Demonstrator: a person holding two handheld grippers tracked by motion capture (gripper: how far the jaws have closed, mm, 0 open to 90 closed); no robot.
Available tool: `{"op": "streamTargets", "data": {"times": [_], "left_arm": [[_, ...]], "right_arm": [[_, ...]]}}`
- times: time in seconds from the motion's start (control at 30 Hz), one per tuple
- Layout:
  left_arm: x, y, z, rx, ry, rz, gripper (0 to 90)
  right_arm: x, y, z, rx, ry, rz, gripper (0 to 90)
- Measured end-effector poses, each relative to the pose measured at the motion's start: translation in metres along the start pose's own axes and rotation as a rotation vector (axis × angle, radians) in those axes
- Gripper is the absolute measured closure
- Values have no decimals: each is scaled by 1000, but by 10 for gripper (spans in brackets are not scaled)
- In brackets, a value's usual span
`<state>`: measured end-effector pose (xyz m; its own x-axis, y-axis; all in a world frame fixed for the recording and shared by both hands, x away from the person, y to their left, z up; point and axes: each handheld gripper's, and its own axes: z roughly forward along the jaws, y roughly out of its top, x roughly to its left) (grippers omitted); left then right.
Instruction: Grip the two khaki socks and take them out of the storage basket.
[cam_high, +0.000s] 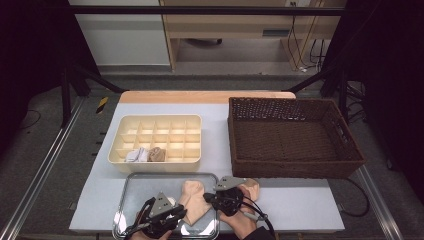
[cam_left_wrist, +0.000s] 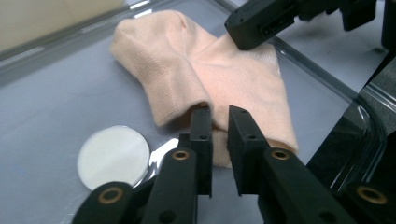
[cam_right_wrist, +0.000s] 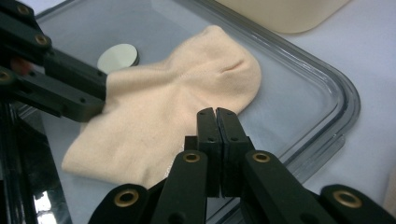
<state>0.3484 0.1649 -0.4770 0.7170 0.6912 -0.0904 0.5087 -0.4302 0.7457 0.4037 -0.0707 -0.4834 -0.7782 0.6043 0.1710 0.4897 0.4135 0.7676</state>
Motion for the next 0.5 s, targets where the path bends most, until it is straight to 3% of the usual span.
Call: {"op": "streamTargets", "data": {"times": [0.1, 0.23, 0.37, 0.5], "left_arm": [[-1, 1, 0, 0, 4, 18, 863], [4, 2, -1, -5, 3, 4, 882], [18, 3, -6, -18, 27, -20, 884], [34, 2, -9, -15, 47, -57, 883]], "right_arm": [[0, 0, -3, -5, 1, 5, 898], [-3, 2, -8, -19, 1, 16, 899], [-3, 1, -12, 0, -13, 9, 899], [1, -4, -12, 22, 22, 9, 898]]}}
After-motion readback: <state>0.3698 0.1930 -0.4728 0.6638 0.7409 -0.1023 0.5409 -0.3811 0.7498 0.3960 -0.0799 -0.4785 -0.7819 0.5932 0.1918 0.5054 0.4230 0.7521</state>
